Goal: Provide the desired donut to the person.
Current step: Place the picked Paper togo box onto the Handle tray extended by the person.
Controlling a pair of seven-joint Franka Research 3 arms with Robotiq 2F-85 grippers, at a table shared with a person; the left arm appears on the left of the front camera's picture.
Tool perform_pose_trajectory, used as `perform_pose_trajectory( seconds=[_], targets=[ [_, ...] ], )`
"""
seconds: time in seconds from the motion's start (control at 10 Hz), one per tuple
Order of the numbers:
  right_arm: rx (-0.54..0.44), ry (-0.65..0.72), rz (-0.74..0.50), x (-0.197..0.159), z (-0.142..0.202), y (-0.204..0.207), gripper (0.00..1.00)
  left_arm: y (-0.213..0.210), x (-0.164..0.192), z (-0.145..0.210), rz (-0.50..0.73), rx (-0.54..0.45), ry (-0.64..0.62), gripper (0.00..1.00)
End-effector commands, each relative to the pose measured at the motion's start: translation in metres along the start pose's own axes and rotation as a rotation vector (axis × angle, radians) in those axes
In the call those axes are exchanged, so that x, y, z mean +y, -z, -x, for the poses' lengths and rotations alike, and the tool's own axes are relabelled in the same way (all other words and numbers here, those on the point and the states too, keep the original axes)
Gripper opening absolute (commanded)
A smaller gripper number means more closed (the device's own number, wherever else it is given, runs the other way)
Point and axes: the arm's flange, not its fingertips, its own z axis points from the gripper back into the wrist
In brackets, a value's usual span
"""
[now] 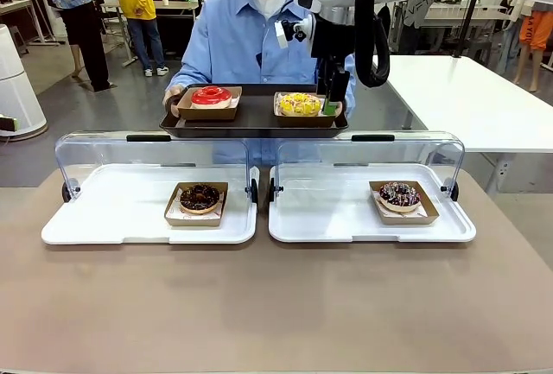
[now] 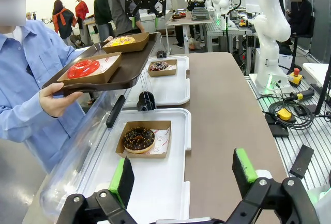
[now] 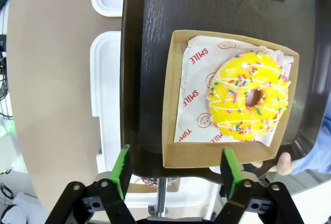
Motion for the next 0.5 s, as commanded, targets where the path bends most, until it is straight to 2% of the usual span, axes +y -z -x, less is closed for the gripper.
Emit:
perform_pose_trajectory(
  seconds=[0.0, 0.4],
  targets=[
    [-0.035, 0.008, -0.002, 0.0056, 0.0046, -0.0013, 1.0, -0.0012, -0.0008, -0.0016, 0.0, -0.006, 0.005, 1.0],
    [-0.041, 0.004, -0.005, 0.0087, 0.008, -0.003, 1.0, -0.0012, -0.0008, -0.0016, 0.0, -0.006, 0.005, 1.0]
  ],
)
